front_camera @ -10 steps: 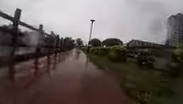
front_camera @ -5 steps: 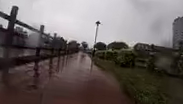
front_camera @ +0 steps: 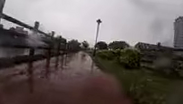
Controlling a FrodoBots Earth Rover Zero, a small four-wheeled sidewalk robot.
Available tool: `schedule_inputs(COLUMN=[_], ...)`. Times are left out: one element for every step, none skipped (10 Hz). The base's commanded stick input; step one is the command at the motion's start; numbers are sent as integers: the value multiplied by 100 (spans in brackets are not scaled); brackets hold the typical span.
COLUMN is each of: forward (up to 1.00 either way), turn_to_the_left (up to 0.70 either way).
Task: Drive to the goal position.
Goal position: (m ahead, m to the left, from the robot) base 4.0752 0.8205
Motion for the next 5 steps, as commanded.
schedule_inputs(forward=[100,100,100,100,100], turn_to_the_left=[11,1,0,0,0])
